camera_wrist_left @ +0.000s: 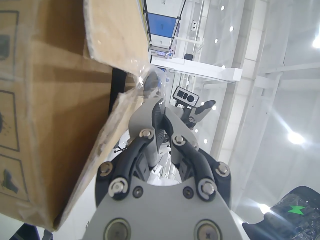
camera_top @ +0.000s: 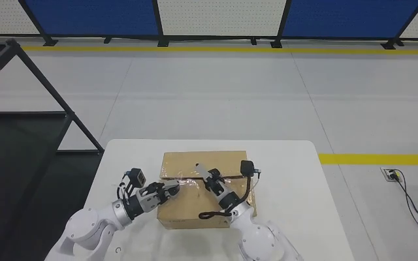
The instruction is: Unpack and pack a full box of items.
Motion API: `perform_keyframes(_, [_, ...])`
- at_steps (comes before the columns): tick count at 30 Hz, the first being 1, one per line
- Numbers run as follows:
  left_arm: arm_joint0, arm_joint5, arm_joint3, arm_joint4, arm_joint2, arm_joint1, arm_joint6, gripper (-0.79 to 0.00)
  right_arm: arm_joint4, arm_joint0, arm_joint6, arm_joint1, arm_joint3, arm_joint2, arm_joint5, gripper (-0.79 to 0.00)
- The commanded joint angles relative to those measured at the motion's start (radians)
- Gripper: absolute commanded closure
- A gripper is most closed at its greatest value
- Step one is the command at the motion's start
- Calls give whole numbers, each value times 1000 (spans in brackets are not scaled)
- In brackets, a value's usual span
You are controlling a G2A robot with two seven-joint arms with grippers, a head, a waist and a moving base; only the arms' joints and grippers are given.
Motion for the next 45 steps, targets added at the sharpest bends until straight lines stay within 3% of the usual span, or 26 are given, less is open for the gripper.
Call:
perform_keyframes(1, [-4,1,3,1,2,0,-2,0,2,4,2,-1,6,1,14,-785])
perform_keyframes(14, [-28,8,27,-2,22,-5,-7,0,-11,-36,-14,-1,-58,17,-47,-785])
perform_keyframes(29, [-46,-3,59,-11,32,-10,-23,0,-17,42,-41,-23,17,-12,97,-785])
perform_keyframes(45, [-65,-8,84,-26,40,-15,-32,0,-16,30,-10,-26,52,10,84,-785])
